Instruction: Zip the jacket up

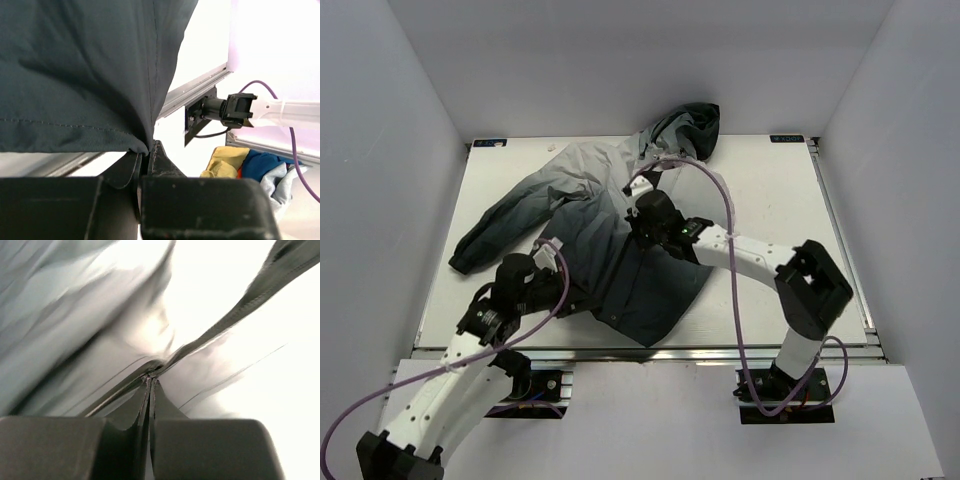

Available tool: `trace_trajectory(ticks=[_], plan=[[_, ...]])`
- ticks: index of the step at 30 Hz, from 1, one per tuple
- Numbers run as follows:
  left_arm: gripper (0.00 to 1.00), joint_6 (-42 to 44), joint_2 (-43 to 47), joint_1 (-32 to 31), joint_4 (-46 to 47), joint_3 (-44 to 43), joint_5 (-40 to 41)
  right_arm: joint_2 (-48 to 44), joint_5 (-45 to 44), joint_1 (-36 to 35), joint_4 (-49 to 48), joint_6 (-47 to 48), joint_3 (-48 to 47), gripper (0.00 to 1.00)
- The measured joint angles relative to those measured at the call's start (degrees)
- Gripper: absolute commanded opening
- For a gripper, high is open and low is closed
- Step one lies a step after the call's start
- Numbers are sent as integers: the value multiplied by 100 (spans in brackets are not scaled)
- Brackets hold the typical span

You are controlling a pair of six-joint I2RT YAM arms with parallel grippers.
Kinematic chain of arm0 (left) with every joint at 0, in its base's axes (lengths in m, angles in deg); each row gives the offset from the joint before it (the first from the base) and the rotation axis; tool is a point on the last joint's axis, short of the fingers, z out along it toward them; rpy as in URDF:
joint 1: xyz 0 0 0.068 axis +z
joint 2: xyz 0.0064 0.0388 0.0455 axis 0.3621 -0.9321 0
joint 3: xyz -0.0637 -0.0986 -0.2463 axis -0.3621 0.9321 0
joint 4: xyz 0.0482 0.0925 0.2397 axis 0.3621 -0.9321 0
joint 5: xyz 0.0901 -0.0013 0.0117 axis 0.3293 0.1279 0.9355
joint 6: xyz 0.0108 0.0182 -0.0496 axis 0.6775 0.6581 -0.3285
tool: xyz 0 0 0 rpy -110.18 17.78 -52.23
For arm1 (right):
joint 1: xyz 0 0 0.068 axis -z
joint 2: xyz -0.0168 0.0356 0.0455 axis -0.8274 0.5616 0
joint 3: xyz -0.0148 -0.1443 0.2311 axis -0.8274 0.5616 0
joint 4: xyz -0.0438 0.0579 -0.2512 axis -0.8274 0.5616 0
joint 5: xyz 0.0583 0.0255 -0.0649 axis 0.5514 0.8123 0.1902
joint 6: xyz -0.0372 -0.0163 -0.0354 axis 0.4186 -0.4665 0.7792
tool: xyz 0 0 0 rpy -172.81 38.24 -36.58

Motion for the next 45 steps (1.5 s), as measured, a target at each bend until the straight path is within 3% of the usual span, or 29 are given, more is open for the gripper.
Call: trace_trajectory(ticks=[7, 17, 25, 31, 32, 33, 34, 35, 36, 39, 45], plan=[[0, -308, 776, 66, -529, 330, 291, 925, -623, 229, 122, 466, -1193, 0], [0, -501, 1003, 37, -1250, 772, -155, 2826, -1858, 1853, -120, 1182, -3298, 0], [0, -614, 1051, 59, -1276, 946, -26, 5097, -2201, 2253, -442, 1937, -6251, 0], [0, -621, 1049, 74, -1266, 942, 195, 5525, -1801, 2267, -658, 2028, -6417, 0], [0, -619, 1034, 74, -1268, 942, 216, 5512, -1652, 2291, -675, 1996, -6398, 9], [7, -610, 990, 74, -1279, 922, 240, 5429, -1456, 2319, -750, 1976, -6293, 26], [55, -577, 898, 72, -1342, 866, 254, 5276, -1294, 2343, -863, 1974, -6050, 43], [83, -470, 754, 57, -1513, 776, 258, 5095, -1193, 2374, -994, 1958, -5770, 77], [98, -420, 566, 33, -1722, 645, 256, 4863, -1051, 2413, -1056, 1961, -5493, 85], [98, -225, -107, -17, -2256, 83, 431, 4103, -662, 2474, -1029, 1974, -4850, 89], [98, 9, -1360, -22, -3189, -1888, 1714, 1814, 138, 2380, -640, 1333, -3600, 89]])
